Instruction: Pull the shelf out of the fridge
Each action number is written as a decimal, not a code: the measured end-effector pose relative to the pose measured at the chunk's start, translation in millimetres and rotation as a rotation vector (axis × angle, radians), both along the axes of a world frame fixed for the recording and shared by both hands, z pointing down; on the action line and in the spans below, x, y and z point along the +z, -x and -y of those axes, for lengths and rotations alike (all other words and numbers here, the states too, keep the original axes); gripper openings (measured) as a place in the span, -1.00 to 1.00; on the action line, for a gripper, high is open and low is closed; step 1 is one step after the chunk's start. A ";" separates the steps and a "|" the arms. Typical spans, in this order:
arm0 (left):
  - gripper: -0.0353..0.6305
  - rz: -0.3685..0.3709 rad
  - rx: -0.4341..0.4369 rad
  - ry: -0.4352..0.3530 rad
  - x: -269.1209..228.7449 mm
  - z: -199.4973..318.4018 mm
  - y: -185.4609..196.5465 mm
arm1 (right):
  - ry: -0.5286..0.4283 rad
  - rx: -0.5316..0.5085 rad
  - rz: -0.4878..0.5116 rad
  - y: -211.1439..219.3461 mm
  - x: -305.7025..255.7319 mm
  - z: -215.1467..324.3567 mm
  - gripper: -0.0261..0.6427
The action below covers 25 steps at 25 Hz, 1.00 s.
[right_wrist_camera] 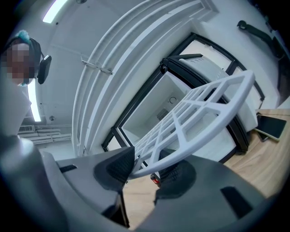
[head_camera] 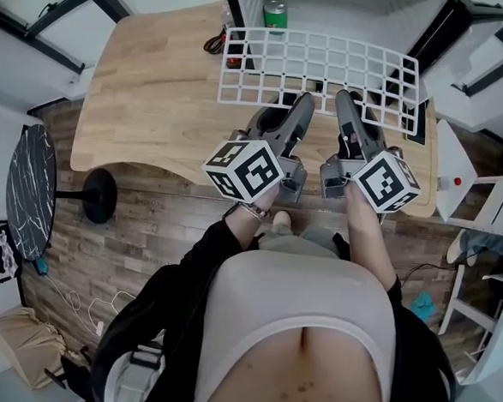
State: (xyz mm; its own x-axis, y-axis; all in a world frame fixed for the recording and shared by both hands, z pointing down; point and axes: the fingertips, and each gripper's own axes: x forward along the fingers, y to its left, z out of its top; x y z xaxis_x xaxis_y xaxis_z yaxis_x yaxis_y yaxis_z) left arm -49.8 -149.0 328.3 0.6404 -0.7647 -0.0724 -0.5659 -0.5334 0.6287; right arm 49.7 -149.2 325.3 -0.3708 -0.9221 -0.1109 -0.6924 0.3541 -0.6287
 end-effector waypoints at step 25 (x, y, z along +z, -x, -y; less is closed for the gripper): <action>-0.39 0.006 -0.025 -0.019 2.5 -170.1 -46.0 | -0.013 -0.027 0.005 -46.2 4.1 -168.4 -0.47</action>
